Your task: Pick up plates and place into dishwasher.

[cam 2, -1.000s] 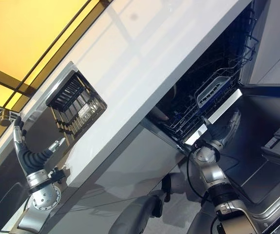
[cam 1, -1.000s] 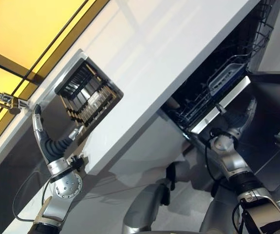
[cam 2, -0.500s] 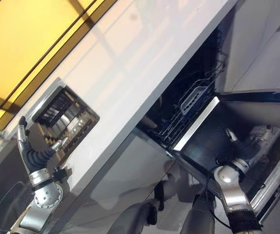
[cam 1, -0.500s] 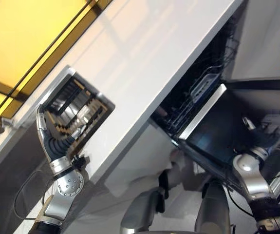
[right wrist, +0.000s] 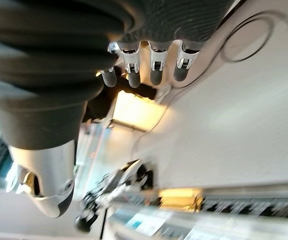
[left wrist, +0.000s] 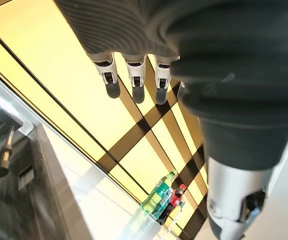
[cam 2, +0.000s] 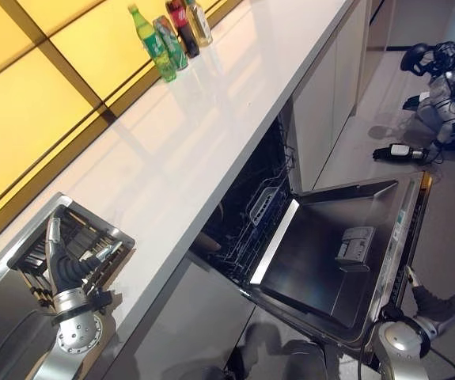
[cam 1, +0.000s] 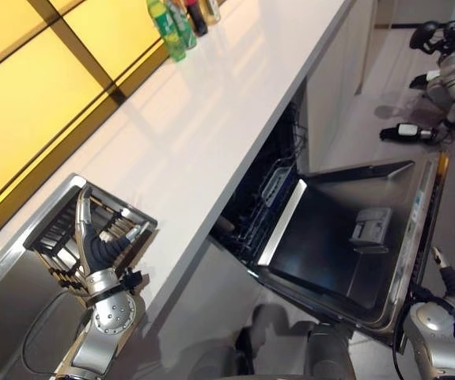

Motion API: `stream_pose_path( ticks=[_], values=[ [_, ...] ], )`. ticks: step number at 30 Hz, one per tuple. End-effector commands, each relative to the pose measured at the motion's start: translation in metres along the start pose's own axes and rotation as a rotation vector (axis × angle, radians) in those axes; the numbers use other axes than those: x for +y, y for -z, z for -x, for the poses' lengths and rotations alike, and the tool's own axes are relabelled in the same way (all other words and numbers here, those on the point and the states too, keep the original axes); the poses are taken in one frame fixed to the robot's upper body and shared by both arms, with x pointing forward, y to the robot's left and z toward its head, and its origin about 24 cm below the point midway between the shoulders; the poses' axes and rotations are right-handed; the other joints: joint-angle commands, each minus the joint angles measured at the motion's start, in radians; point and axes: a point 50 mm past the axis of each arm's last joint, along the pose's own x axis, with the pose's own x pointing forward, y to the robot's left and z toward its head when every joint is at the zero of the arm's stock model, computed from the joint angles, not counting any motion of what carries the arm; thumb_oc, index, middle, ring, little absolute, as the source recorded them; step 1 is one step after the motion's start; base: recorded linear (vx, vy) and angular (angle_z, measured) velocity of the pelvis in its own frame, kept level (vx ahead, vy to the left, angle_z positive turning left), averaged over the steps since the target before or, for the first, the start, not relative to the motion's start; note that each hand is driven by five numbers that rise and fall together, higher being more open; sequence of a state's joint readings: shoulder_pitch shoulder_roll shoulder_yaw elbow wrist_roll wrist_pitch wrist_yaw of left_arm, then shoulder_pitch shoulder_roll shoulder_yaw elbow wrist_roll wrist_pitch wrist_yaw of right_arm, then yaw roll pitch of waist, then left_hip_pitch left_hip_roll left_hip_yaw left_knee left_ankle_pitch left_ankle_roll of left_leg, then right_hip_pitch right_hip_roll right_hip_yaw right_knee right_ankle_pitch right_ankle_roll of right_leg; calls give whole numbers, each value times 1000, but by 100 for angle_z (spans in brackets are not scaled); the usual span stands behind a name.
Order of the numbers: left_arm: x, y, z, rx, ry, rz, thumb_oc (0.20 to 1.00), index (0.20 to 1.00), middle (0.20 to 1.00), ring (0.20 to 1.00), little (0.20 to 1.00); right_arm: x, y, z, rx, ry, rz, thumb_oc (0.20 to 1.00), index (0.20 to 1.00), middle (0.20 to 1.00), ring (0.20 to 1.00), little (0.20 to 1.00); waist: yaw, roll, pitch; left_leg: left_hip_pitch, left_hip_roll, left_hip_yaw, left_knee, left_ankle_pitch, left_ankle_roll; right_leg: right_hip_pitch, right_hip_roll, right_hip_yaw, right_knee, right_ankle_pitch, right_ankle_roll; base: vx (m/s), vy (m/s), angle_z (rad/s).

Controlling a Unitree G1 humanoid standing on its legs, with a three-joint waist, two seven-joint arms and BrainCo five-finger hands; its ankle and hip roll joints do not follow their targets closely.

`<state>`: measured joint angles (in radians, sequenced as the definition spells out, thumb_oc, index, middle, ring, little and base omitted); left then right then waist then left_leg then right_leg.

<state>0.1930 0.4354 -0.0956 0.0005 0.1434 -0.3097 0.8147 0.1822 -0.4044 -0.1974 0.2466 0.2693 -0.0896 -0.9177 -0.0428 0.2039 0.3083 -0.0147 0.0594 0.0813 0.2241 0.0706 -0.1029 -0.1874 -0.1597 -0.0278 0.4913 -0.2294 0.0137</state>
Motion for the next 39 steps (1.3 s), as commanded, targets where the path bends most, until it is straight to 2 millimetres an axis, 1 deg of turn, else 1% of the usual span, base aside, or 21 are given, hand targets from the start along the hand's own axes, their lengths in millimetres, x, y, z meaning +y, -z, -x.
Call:
stream_pose_path(
  ticks=[1, 3, 4, 6, 8, 9, 11, 13, 14, 15, 16, 17, 19, 20, 21, 28, 31, 34, 38, 39],
  values=[
    [22, 3, 6, -24, -49, -52, 1000, 1000, 1000, 1000, 1000, -12, -4, -6, 4, -18, -20, 1000, 1000, 1000, 1000, 1000, -4, -27, -25, -104, -52, -129, 114, 4, 48, 44, 8, 4, -191, 208, -16, 112, 22, -72],
    [22, 1, 6, -39, -44, -54, 1000, 1000, 1000, 1000, 1000, -17, 4, -7, 60, -14, -28, 1000, 1000, 1000, 1000, 1000, -3, -23, -18, -114, -60, -113, 125, -11, 54, 33, 7, 17, -177, 204, -15, 13, 11, -77],
    [21, -1, 4, -52, -40, -51, 1000, 1000, 1000, 1000, 1000, -18, 5, -9, 64, -11, -27, 1000, 1000, 1000, 1000, 1000, -5, -21, -10, -131, -63, -105, 141, -14, 54, 20, 4, 19, -165, 204, -13, -68, 25, -53],
    [16, -7, -3, -88, -51, -41, 1000, 1000, 1000, 1000, 1000, -12, -1, -13, 68, -28, -61, 1000, 1000, 1000, 1000, 1000, -14, -11, 25, -183, -78, -99, 181, -19, 54, -32, 1, 28, -120, 199, -10, -188, 71, -24],
    [9, -14, -13, -118, -90, -6, 1000, 1000, 1000, 1000, 1000, 3, -14, -17, 49, -58, -132, 1000, 1000, 1000, 1000, 1000, -30, 7, 82, -256, -100, -81, 230, -30, 58, -123, -3, 43, -52, 190, -10, -373, 152, -34],
    [5, -17, -17, -128, -104, 3, 1000, 1000, 1000, 1000, 1000, 9, -19, -18, 37, -69, -150, 1000, 1000, 1000, 1000, 1000, -33, 11, 100, -281, -108, -77, 244, -35, 60, -159, -2, 53, -23, 185, -9, -355, 153, -46],
    [-4, -26, -26, -154, -131, 33, 1000, 1000, 1000, 1000, 1000, 29, -36, -16, 15, -94, -230, 1000, 1000, 1000, 1000, 1000, -47, 27, 163, -356, -135, -58, 297, -55, 68, -258, 3, 82, 48, 179, -7, -400, 144, -36],
    [-13, -36, -37, -183, -150, 50, 1000, 1000, 1000, 1000, 1000, 51, -51, -12, 16, -148, -326, 1000, 1000, 1000, 1000, 1000, -56, 34, 209, -427, -150, -38, 342, -88, 79, -347, 4, 105, 108, 173, -1, -347, 108, -43],
    [-16, -38, -39, -189, -159, 57, 1000, 1000, 1000, 1000, 1000, 58, -56, -9, 15, -168, -357, 1000, 1000, 1000, 1000, 1000, -57, 37, 212, -461, -154, -32, 356, -98, 82, -386, 8, 113, 126, 172, 0, -226, 121, -73],
    [-20, -42, -42, -196, -167, 63, 1000, 1000, 1000, 1000, 1000, 68, -64, -6, 10, -215, -404, 1000, 1000, 1000, 1000, 1000, -58, 45, 212, -506, -162, -26, 375, -110, 84, -436, 14, 125, 145, 174, 3, -151, 134, -68],
    [-23, -45, -45, -200, -173, 72, 1000, 1000, 1000, 1000, 1000, 77, -67, -4, 22, -274, -447, 1000, 1000, 1000, 1000, 1000, -56, 53, 212, -540, -168, -20, 396, -130, 87, -476, 20, 136, 169, 164, 6, -141, 139, -40],
    [-24, -47, -48, -205, -178, 80, 1000, 1000, 1000, 1000, 1000, 83, -70, -3, 33, -324, -474, 1000, 1000, 1000, 1000, 1000, -54, 61, 212, -565, -171, -15, 394, -129, 89, -504, 24, 143, 170, 174, 7, -108, 119, -16],
    [-27, -54, -55, -220, -182, 93, 1000, 1000, 1000, 1000, 1000, 101, -78, 3, 88, -449, -584, 1000, 1000, 1000, 1000, 1000, -47, 75, 212, -620, -180, 2, 411, -157, 94, -566, 29, 159, 187, 179, 12, -103, 89, -44],
    [-28, -57, -58, -229, -182, 97, 1000, 1000, 1000, 1000, 1000, 110, -84, 6, 99, -519, -626, 1000, 1000, 1000, 1000, 1000, -44, 80, 212, -648, -182, 8, 426, -173, 96, -597, 32, 164, 203, 171, 16, -80, 50, -69],
    [-28, -60, -64, -238, -185, 98, 1000, 1000, 1000, 1000, 1000, 118, -93, 6, 111, -553, -663, 1000, 1000, 1000, 1000, 1000, -39, 83, 212, -671, -183, 11, 438, -178, 98, -623, 34, 168, 213, 172, 18, -67, 18, -62],
    [-32, -80, -85, -293, -180, 89, 1000, 1000, 1000, 1000, 1000, 149, -133, 7, 175, -676, -860, 1000, 1000, 1000, 1000, 1000, -5, 97, 212, -793, -194, 6, 497, -193, 112, -757, 41, 171, 285, 168, 32, -54, -33, 11],
    [-33, -85, -91, -314, -176, 86, 1000, 1000, 1000, 1000, 1000, 160, -157, 7, 170, -745, -941, 1000, 1000, 1000, 1000, 1000, 12, 101, 212, -858, -208, -6, 546, -208, 124, -816, 50, 176, 338, 154, 28, -46, -59, -18],
    [-34, -87, -93, -325, -162, 83, 1000, 1000, 1000, 1000, 1000, 172, -177, 20, 170, -887, -1026, 1000, 1000, 1000, 1000, 1000, 28, 103, 212, -900, -220, -18, 597, -228, 132, -851, 58, 175, 385, 138, 25, -12, -65, 2],
    [-32, -89, -97, -340, -162, 83, 1000, 1000, 1000, 1000, 1000, 183, -203, 47, 87, -1086, -1048, 1000, 1000, 1000, 1000, 1000, 39, 96, 212, -938, -231, -33, 630, -237, 138, -882, 71, 167, 417, 127, 18, 7, -55, 14],
    [-32, -90, -98, -341, -163, 84, 1000, 1000, 1000, 1000, 1000, 184, -206, 51, 70, -1114, -1050, 1000, 1000, 1000, 1000, 1000, 39, 95, 212, -941, -232, -34, 633, -238, 138, -885, 73, 166, 420, 126, 18, 18, -40, 15]
  ],
)
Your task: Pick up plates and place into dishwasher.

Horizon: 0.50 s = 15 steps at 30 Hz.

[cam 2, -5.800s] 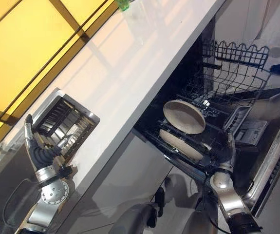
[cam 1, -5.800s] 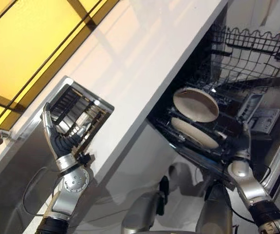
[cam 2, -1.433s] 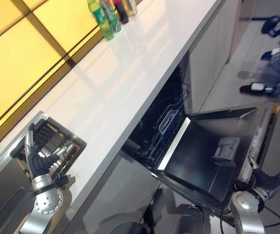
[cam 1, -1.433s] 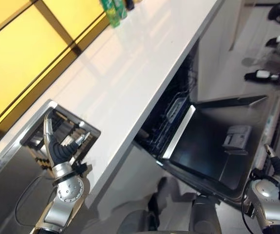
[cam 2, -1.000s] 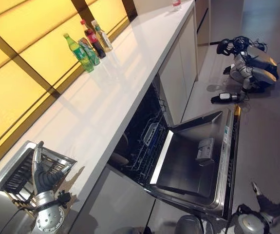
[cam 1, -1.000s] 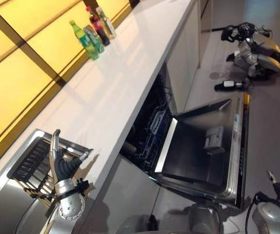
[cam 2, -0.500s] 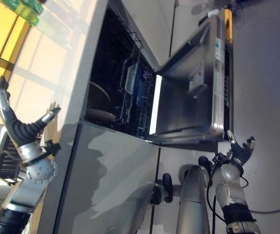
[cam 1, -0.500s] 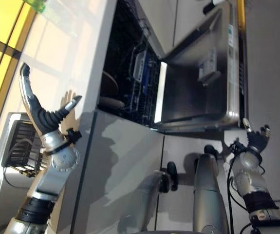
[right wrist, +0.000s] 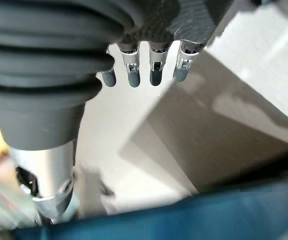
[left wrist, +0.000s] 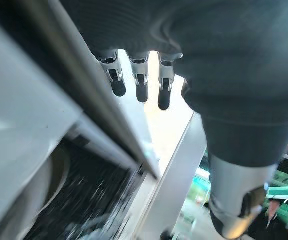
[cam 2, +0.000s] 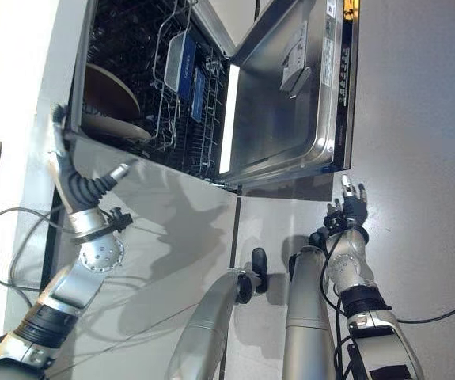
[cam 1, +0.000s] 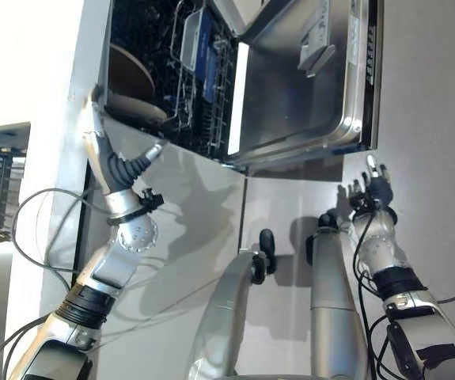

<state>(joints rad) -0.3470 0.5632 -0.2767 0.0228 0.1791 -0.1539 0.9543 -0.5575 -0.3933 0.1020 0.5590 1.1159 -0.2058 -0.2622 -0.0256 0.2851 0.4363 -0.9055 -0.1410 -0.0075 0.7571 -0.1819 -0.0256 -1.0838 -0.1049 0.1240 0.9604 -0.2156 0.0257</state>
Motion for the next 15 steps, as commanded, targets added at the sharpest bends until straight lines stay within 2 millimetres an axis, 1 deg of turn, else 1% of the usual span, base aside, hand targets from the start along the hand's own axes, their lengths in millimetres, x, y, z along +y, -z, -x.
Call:
stream_pose_path(
  ticks=[1, 5, 8, 10, 11, 15],
  values=[
    [17, 11, -6, 51, -63, -20, 1000, 1000, 1000, 1000, 1000, 70, -26, -2, -74, -320, -64, 1000, 1000, 1000, 1000, 1000, 25, 10, 84, -58, -37, 49, 107, 16, 60, 7, 23, 12, -44, 112, 6, 16, -32, 15],
    [20, 13, -6, 54, -59, -21, 1000, 1000, 1000, 1000, 1000, 101, -27, 9, -86, -485, -47, 1000, 1000, 1000, 1000, 1000, 38, -1, 84, -64, -49, 31, 108, 22, 60, 10, 34, 2, -43, 111, 3, 16, -38, 10],
    [23, 14, -6, 53, -54, -17, 1000, 1000, 1000, 1000, 1000, 121, -28, 18, -110, -587, -8, 1000, 1000, 1000, 1000, 1000, 51, -8, 84, -43, -52, 18, 90, 30, 59, 31, 36, -9, -56, 112, 2, 6, -4, -1],
    [23, 15, -6, 51, -51, -16, 1000, 1000, 1000, 1000, 1000, 129, -28, 22, -123, -632, 10, 1000, 1000, 1000, 1000, 1000, 58, -13, 84, -27, -53, 13, 81, 33, 57, 49, 33, -16, -66, 113, 2, 16, -5, 3],
    [24, 15, -6, 48, -45, -14, 1000, 1000, 1000, 1000, 1000, 137, -30, 26, -152, -663, 29, 1000, 1000, 1000, 1000, 1000, 68, -19, 84, -7, -54, 7, 70, 37, 55, 73, 28, -24, -79, 113, 2, 38, -5, 9],
    [28, 16, -7, 49, -24, -13, 1000, 1000, 1000, 1000, 1000, 147, -42, 31, -225, -706, 22, 1000, 1000, 1000, 1000, 1000, 92, -36, 84, 58, -57, -8, 52, 38, 51, 148, 4, -55, -110, 112, 0, 52, -18, 15]
  ],
)
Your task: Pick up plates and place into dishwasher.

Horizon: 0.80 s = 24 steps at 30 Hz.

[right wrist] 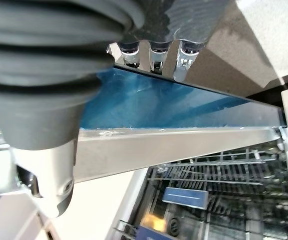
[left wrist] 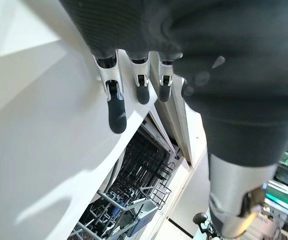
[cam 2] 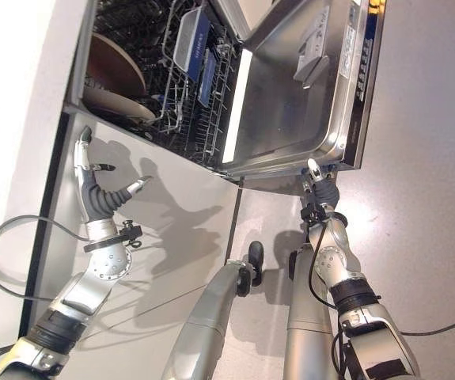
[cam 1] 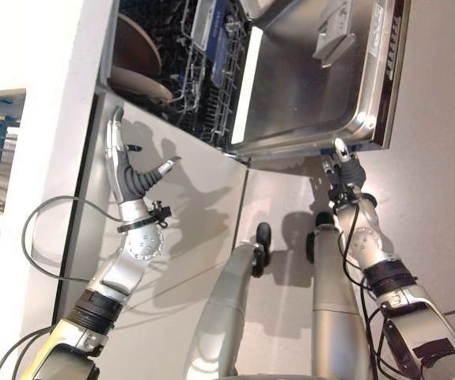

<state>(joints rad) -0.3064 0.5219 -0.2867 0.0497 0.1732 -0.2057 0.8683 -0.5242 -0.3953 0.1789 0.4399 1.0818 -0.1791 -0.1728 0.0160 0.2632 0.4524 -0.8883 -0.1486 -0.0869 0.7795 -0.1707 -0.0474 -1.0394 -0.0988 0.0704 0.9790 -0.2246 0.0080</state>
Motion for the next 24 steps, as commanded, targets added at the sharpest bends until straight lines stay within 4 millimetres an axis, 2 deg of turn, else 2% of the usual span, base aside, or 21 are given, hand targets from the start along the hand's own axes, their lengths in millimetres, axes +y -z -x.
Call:
stream_pose_path(
  ticks=[1, 7, 13, 17, 24],
  values=[
    [41, 8, -20, 4, -127, -51, 1000, 1000, 1000, 1000, 1000, 120, -61, -4, -299, -497, -1, 1000, 1000, 1000, 1000, 1000, 57, -19, 68, 60, -50, 68, 26, 24, 72, 124, -9, -10, -136, 120, 18, 73, -40, 22],
    [50, 14, -15, 10, -95, -57, 1000, 1000, 1000, 1000, 1000, 128, -76, 6, -403, -570, -25, 1000, 1000, 1000, 1000, 1000, 92, -51, 68, 168, -65, 34, 30, 14, 69, 256, -58, -61, -161, 106, 11, 105, -9, 25],
    [56, 24, -5, 55, -64, -51, 1000, 1000, 1000, 1000, 1000, 141, -87, 16, -461, -636, 53, 1000, 1000, 1000, 1000, 1000, 120, -74, 54, 292, -85, 6, 10, 12, 68, 405, -95, -91, -197, 89, 4, 158, 64, 22],
    [62, 31, 5, 93, -25, -59, 1000, 1000, 1000, 1000, 1000, 134, -85, 20, -453, -622, 73, 1000, 1000, 1000, 1000, 1000, 148, -104, 9, 359, -85, -15, -9, 0, 71, 496, -119, -122, -226, 79, 1, 208, 37, 29],
    [71, 37, 20, 124, 63, -75, 1000, 1000, 1000, 1000, 1000, 111, -71, 23, -412, -546, 67, 1000, 1000, 1000, 1000, 1000, 208, -173, -78, 507, -68, -66, -129, -6, 75, 706, -160, -198, -359, 92, 11, 212, -4, 46]
  ],
)
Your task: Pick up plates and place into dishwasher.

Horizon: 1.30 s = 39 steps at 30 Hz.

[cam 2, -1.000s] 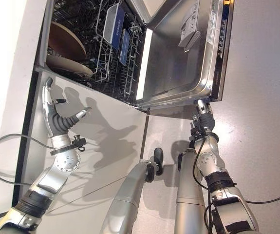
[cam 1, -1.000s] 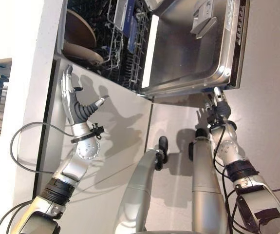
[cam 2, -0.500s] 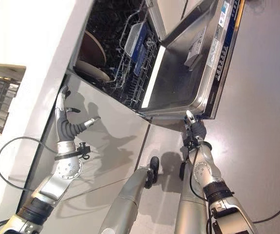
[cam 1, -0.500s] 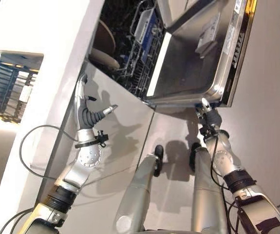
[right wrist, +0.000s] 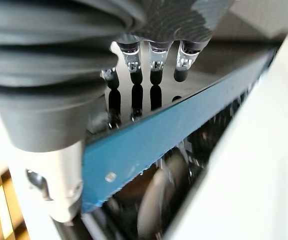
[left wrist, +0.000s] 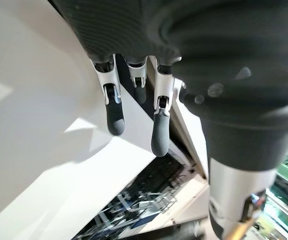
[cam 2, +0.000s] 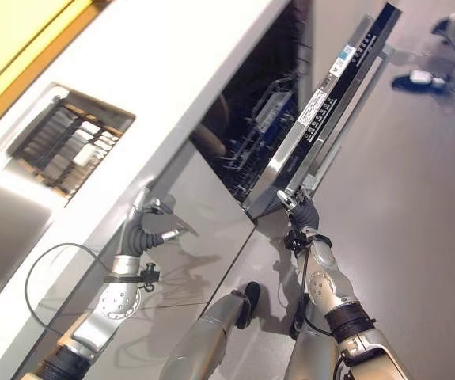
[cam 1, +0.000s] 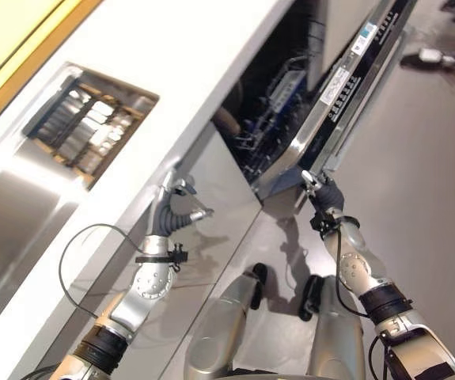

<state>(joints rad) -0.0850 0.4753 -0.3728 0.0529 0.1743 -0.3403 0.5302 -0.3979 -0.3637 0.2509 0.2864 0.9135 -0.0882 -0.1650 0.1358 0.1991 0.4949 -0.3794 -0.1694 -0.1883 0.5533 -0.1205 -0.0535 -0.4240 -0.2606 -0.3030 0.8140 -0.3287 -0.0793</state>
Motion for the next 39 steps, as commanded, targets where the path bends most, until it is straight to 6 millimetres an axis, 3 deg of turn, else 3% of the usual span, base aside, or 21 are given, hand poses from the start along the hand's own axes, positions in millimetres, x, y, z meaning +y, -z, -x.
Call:
stream_pose_path(
  ticks=[1, 10, 14, 18, 23, 28, 32, 35, 39],
  values=[
    [111, 10, -9, 23, -404, -146, 1000, 1000, 1000, 1000, 1000, 79, -116, 0, -562, -388, -31, 1000, 1000, 1000, 1000, 1000, 100, -122, -137, 21, -39, 27, 72, -53, 81, 127, -1, 162, -224, 201, 101, 202, -57, 73],
    [104, 14, 8, 83, -277, -70, 1000, 1000, 1000, 1000, 1000, 44, -67, 9, -406, -170, -5, 1000, 1000, 1000, 1000, 1000, 137, -187, -288, 259, 44, -28, -237, 45, 69, 411, 3, 72, -549, 283, 141, 145, -30, 36],
    [101, 9, 13, 81, -279, -51, 1000, 1000, 1000, 1000, 1000, 22, -46, 24, -351, 9, 48, 1000, 1000, 1000, 1000, 1000, 116, -207, -342, 343, 82, -16, -360, 78, 67, 482, 24, 70, -672, 328, 164, -28, -40, 9],
    [99, 8, 13, 97, -298, -53, 1000, 1000, 1000, 1000, 1000, 13, -38, 39, -310, 96, 104, 1000, 1000, 1000, 1000, 1000, 83, -215, -383, 393, 109, 25, -429, 84, 68, 504, 38, 91, -728, 349, 177, -48, -34, -3],
    [98, 10, 8, 125, -331, -12, 1000, 1000, 1000, 1000, 1000, 25, -41, 51, -303, -62, 182, 1000, 1000, 1000, 1000, 1000, 44, -219, -425, 437, 128, 61, -495, 91, 60, 520, 53, 119, -785, 367, 191, -86, -5, -14],
    [89, 6, 0, 135, -325, 151, 1000, 1000, 1000, 1000, 1000, 48, -45, 55, -309, -279, 226, 1000, 1000, 1000, 1000, 1000, 41, -233, -449, 448, 126, 71, -513, 90, 56, 528, 50, 120, -813, 381, 201, -109, 28, -10],
    [72, -1, -6, 114, -263, 308, 1000, 1000, 1000, 1000, 1000, 59, -45, 58, -314, -360, 229, 1000, 1000, 1000, 1000, 1000, 55, -252, -444, 441, 104, 51, -504, 88, 80, 499, 46, 121, -687, 387, 204, -113, 45, 4],
    [62, -6, -7, 89, -207, 340, 1000, 1000, 1000, 1000, 1000, 56, -47, 61, -313, -354, 220, 1000, 1000, 1000, 1000, 1000, 48, -266, -432, 431, 83, 11, -499, 97, 97, 467, 81, 161, -631, 390, 197, -41, -36, 31],
    [51, -16, -14, 35, -155, 420, 1000, 1000, 1000, 1000, 1000, 50, -51, 66, -341, -335, 244, 1000, 1000, 1000, 1000, 1000, 18, -282, -422, 411, 76, -36, -495, 107, 94, 468, 163, 290, -718, 374, 169, -54, -162, 97]
  ],
)
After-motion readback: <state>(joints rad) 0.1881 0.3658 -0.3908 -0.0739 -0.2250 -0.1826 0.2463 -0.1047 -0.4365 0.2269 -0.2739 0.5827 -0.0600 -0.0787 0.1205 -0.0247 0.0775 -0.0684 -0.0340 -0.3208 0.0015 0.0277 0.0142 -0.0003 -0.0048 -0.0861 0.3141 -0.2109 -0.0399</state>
